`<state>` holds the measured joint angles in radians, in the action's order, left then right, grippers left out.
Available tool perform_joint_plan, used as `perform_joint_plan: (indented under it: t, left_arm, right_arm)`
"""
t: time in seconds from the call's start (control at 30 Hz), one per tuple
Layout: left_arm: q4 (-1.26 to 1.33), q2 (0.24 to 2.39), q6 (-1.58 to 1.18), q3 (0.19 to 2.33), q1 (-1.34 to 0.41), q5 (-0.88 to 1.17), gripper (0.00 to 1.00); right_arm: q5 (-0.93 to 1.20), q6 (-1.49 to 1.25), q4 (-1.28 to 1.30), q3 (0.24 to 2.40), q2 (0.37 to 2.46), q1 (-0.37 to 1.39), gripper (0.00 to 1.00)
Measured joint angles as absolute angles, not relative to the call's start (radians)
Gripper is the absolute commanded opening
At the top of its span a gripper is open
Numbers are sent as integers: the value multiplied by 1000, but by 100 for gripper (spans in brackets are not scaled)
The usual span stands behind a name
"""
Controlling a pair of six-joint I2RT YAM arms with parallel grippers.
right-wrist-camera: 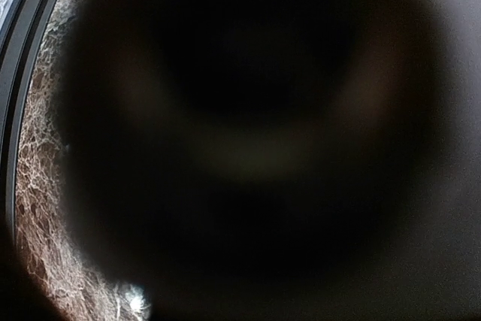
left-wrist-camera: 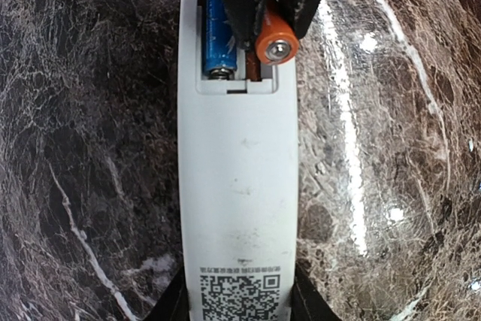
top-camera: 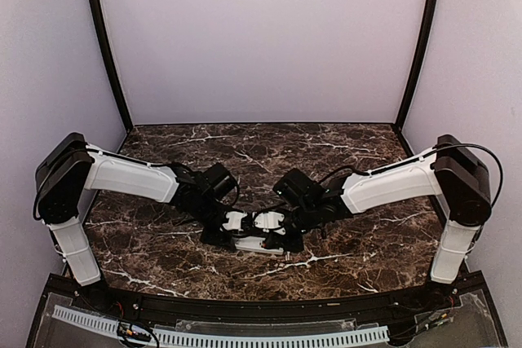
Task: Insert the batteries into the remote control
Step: Place the battery in the battery compartment.
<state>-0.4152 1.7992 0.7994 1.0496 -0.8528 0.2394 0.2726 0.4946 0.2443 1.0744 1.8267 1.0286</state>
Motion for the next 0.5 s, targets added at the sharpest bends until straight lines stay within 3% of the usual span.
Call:
perform_joint_plan:
  t: [0.17,0.5]
  left_arm:
    - [-414,1798,799,1048,-852,239,35]
    - [-456,1795,774,1058,-833,220,54]
  right_arm:
    - [268,496,255,1084,1831,1031,7]
    - [253,477,251,1099,1848,1034,13]
